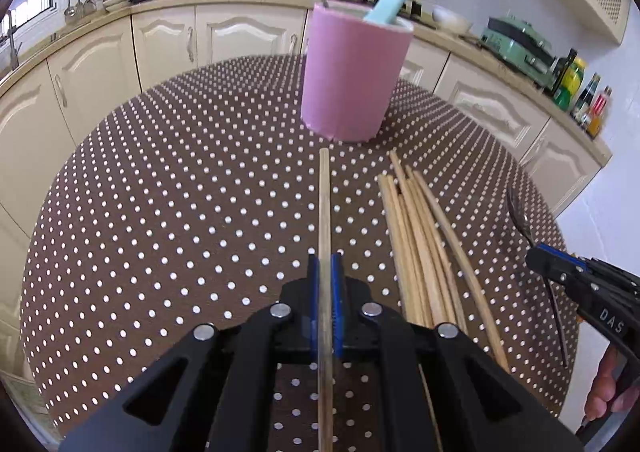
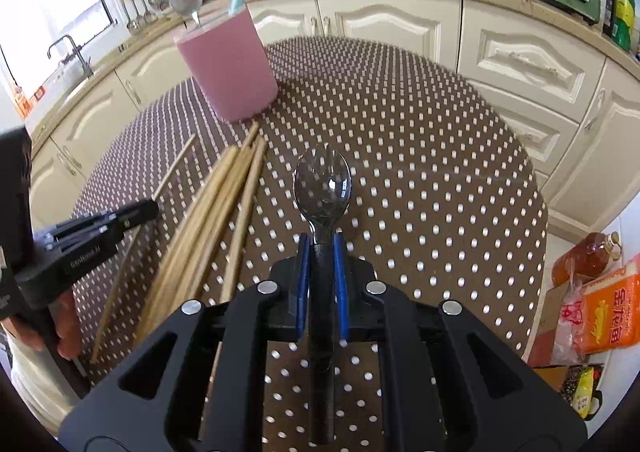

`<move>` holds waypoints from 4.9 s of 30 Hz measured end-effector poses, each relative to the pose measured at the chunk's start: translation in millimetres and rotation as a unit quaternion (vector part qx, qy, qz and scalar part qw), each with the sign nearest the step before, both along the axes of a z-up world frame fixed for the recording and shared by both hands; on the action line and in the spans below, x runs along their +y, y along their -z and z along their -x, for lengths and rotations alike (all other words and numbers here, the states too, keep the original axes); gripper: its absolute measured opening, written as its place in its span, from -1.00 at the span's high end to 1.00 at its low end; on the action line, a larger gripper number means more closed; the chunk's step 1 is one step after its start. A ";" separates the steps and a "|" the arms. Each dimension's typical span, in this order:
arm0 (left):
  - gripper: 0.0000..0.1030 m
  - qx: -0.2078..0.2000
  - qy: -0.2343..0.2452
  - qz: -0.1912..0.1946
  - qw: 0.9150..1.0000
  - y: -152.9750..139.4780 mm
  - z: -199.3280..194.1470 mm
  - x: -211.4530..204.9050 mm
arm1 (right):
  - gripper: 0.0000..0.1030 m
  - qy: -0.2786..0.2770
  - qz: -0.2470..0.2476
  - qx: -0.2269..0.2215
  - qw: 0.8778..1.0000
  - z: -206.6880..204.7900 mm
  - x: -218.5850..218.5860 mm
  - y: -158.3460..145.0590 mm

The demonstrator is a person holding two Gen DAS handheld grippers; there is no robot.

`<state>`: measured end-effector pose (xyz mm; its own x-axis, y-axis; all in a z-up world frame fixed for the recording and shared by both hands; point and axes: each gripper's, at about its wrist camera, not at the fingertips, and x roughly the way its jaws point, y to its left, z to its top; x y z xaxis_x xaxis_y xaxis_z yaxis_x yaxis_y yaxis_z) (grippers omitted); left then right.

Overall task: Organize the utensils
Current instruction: 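Grasp one wooden chopstick with the left gripper, then lift the chopstick with the left gripper while the right gripper carries the spork toward the cup, then lower the chopstick into the pink cup and open the left gripper while the right gripper lowers the spork in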

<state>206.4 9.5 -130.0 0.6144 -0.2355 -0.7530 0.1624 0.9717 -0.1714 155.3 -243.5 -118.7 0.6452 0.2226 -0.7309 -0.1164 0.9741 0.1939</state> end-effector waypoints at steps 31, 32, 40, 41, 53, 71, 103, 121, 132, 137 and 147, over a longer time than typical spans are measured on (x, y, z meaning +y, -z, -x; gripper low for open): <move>0.89 -0.283 -0.033 0.076 0.955 -158.0 -25.6 -13.6 | 0.77 0.019 -0.106 -0.245 0.964 -68.8 29.3 -135.9; 0.89 -0.291 -0.038 0.077 0.953 -161.6 -30.4 -14.5 | 0.77 0.018 -0.110 -0.253 0.961 -72.9 30.5 -137.8; 0.89 -0.332 -0.079 0.079 0.937 -169.4 -61.2 -18.2 | 0.77 -0.007 -0.141 -0.315 0.939 -102.5 41.0 -136.7; 0.89 -0.336 -0.079 0.080 0.935 -169.2 -64.9 -17.4 | 0.77 -0.017 -0.150 -0.321 0.935 -107.7 41.3 -134.9; 0.88 -0.380 -0.144 0.088 0.910 -148.1 -106.3 -13.2 | 0.77 -0.041 -0.151 -0.346 0.925 -149.5 52.5 -101.5; 0.88 -0.406 -0.125 0.116 0.898 -134.5 -139.3 -7.5 | 0.77 -0.075 -0.188 -0.321 0.925 -176.6 50.7 -85.9; 0.88 -0.395 -0.065 0.071 0.914 -119.3 -124.8 -12.6 | 0.77 -0.089 -0.209 -0.315 0.921 -174.9 38.8 -84.9; 0.11 -0.352 -0.036 0.089 0.931 -108.7 -103.4 12.6 | 0.76 -0.098 -0.203 -0.340 0.913 -151.2 55.3 -91.6; 0.11 -0.326 -0.013 0.069 0.943 -111.8 -88.7 26.7 | 0.76 -0.058 -0.166 -0.376 0.910 -149.3 72.0 -87.0; 0.11 -0.319 -0.043 0.070 0.944 -108.6 -94.2 45.6 | 0.76 -0.057 -0.169 -0.368 0.913 -149.9 77.0 -79.3; 0.11 -0.323 -0.051 0.045 0.944 -108.3 -93.3 53.1 | 0.76 -0.045 -0.149 -0.384 0.910 -154.9 83.4 -75.9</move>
